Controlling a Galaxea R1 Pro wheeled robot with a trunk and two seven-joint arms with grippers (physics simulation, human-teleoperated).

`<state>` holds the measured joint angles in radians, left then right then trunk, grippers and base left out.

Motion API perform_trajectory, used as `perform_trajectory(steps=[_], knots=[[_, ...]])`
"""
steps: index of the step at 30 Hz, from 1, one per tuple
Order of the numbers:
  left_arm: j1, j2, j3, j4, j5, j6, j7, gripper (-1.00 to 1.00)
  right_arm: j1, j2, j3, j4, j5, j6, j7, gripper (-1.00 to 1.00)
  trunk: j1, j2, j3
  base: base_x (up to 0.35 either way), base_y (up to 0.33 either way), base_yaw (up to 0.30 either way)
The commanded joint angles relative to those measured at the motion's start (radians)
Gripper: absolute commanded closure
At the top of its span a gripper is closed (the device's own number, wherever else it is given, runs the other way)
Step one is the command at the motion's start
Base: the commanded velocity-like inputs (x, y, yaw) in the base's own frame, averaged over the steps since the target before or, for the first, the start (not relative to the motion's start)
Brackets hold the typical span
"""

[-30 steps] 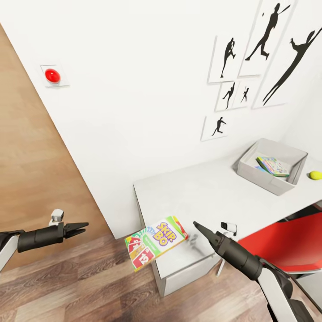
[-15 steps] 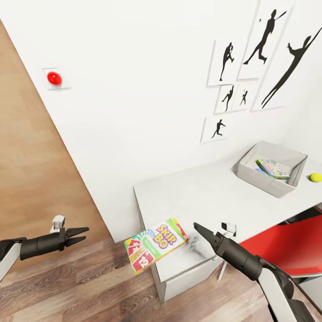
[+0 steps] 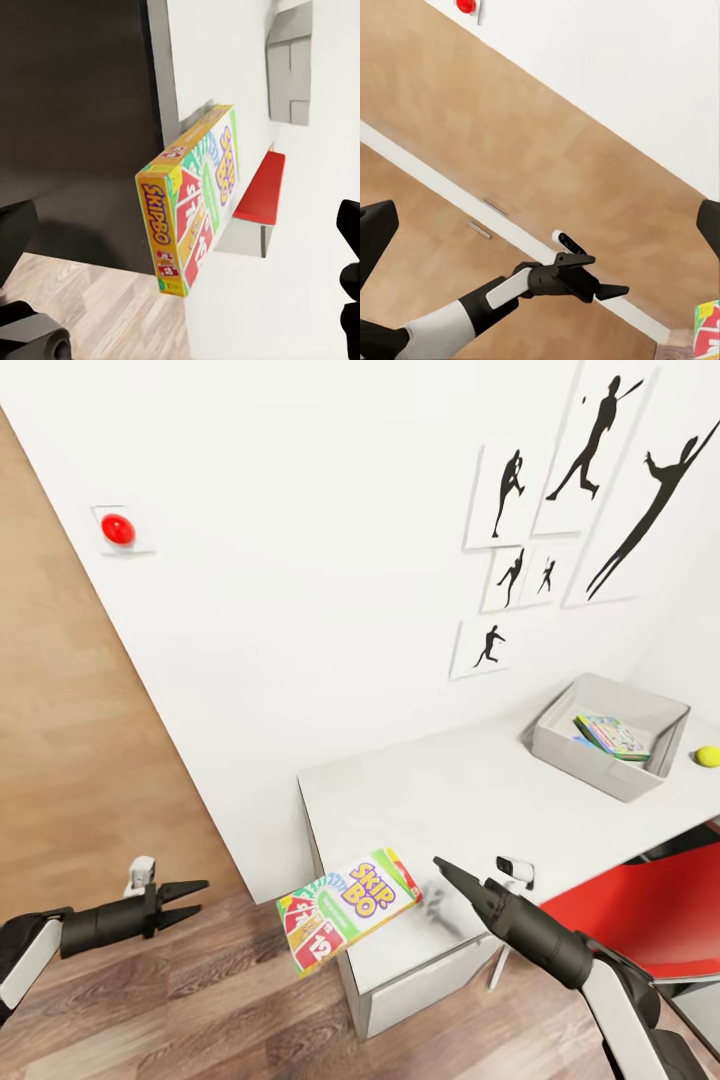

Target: Put all the toys in the child's room - the three board games (two on the bed and one on the table), the two jigsaw puzzles on the table, and the tennis ball on the table - inside the toy box on the table in the child's room.

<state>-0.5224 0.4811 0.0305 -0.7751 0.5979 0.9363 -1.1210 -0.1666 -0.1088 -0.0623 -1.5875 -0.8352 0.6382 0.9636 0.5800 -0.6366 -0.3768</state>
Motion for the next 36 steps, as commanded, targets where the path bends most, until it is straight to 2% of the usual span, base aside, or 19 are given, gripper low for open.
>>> perform_trajectory(steps=[1, 4, 7, 15, 17, 19, 22, 26, 29, 36], knots=[[-0.001, -0.004, 0.000, 0.001, 0.002, 0.006, -0.002, -1.00, -0.001, -0.001, 0.000, 0.000, -0.006, 0.010, 0.030, -1.00, 0.004, -0.008, -0.004, 0.000, 0.000, 0.000], [-0.001, -0.009, 0.000, 0.001, 0.002, 0.006, -0.002, -1.00, -0.001, -0.003, -0.003, 0.000, -0.007, 0.016, 0.097, -1.00, 0.016, -0.029, -0.014, 0.000, 0.000, 0.000], [-0.001, -0.011, 0.000, 0.002, 0.002, 0.006, -0.002, -1.00, -0.001, -0.003, -0.030, 0.000, -0.010, 0.025, 0.161, -1.00, 0.027, -0.050, -0.023, 0.000, 0.000, 0.000], [-0.001, -0.021, 0.000, 0.002, 0.002, 0.006, -0.004, -1.00, -0.001, 0.003, -0.161, 0.001, -0.025, 0.157, 0.279, -1.00, 0.058, -0.106, -0.048, 0.000, 0.000, 0.000], [-0.001, -0.025, 0.000, 0.002, 0.001, 0.006, -0.004, -1.00, -0.001, 0.004, -0.184, 0.001, -0.027, 0.167, 0.301, -1.00, 0.066, -0.120, -0.055, 0.000, 0.000, 0.000], [-0.001, -0.036, 0.000, 0.002, 0.000, 0.006, -0.004, -1.00, -0.001, 0.001, -0.218, 0.000, -0.042, 0.180, 0.357, -1.00, 0.073, -0.134, -0.061, 0.000, 0.000, 0.000], [-0.001, -0.046, -0.001, 0.002, -0.001, 0.007, -0.004, -1.00, 0.007, -0.005, -0.240, 0.000, -0.071, 0.185, 0.403, -1.00, 0.085, -0.155, -0.070, 0.000, 0.000, 0.000], [-0.001, -0.051, -0.001, 0.002, -0.001, 0.006, -0.005, -1.00, 0.028, -0.035, -0.270, 0.000, -0.108, 0.188, 0.432, -1.00, 0.100, -0.183, -0.083, 0.000, 0.000, 0.000], [-0.001, -0.052, -0.001, 0.002, -0.001, 0.006, -0.005, -1.00, 0.043, -0.046, -0.291, 0.000, -0.128, 0.188, 0.438, -1.00, 0.112, -0.204, -0.092, 0.000, 0.000, 0.000], [-0.001, -0.054, -0.001, 0.002, 0.000, 0.006, -0.004, -1.00, 0.056, -0.052, -0.318, 0.000, -0.151, 0.187, 0.443, -1.00, 0.138, -0.253, -0.114, 0.000, 0.000, 0.000]])
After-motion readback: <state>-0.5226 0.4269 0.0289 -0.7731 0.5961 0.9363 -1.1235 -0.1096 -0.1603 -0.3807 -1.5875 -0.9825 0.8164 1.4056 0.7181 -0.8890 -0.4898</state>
